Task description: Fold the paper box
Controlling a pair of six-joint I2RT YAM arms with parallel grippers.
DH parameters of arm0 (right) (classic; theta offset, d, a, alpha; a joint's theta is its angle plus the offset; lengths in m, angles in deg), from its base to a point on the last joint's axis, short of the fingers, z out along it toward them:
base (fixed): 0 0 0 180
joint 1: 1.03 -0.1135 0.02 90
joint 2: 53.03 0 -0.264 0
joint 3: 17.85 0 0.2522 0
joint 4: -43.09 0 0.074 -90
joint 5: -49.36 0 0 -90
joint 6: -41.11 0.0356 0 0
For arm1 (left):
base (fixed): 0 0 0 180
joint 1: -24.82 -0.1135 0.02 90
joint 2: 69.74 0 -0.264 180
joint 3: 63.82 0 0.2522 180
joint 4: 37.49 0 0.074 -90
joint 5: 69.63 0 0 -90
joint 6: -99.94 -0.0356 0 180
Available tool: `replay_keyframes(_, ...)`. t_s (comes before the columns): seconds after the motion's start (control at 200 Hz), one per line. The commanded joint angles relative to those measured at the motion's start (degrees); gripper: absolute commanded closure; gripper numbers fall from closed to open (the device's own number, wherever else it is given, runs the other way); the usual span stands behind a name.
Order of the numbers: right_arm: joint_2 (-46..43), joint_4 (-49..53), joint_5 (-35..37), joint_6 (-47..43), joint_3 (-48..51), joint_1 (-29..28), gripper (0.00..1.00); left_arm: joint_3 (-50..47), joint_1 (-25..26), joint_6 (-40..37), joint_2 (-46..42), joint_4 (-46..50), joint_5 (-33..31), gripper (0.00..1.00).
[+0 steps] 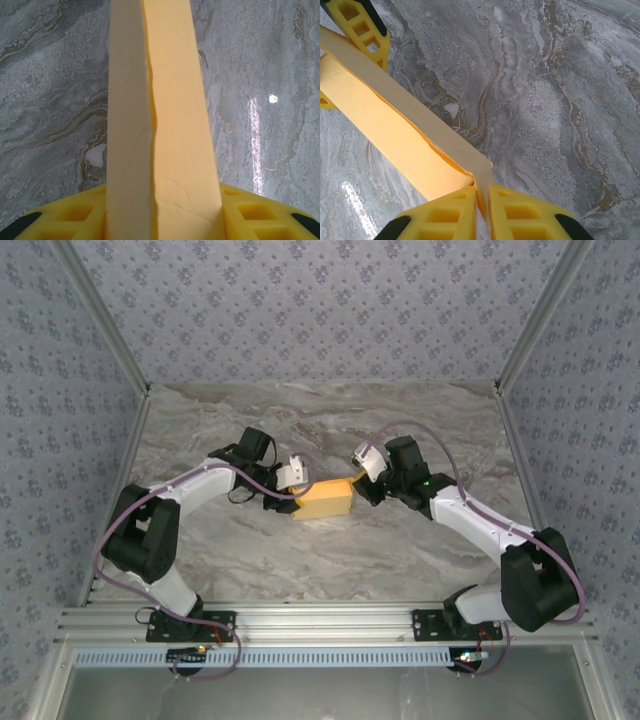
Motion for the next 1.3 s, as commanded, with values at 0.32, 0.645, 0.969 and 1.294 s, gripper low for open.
replay_keyframes(0.32,1.8,8.2,16.3,17.6,-7.1,-5.0,0.94,1.4,0.5,2.4,1.5,-0.9,-1.9,0.56)
replay_keyframes(0.645,4.0,11.1,22.8,30.6,-10.8,-8.7,0.95,1.8,0.8,2.7,2.0,-1.0,-2.9,0.56)
replay_keyframes(0.969,5.7,12.3,24.2,33.4,-11.8,-9.9,0.95,1.8,0.9,2.9,2.2,-0.9,-3.8,0.57)
replay_keyframes(1.294,5.5,11.5,23.9,36.3,-10.2,-10.0,0.95,2.0,1.1,3.5,2.4,-1.2,-4.8,0.57)
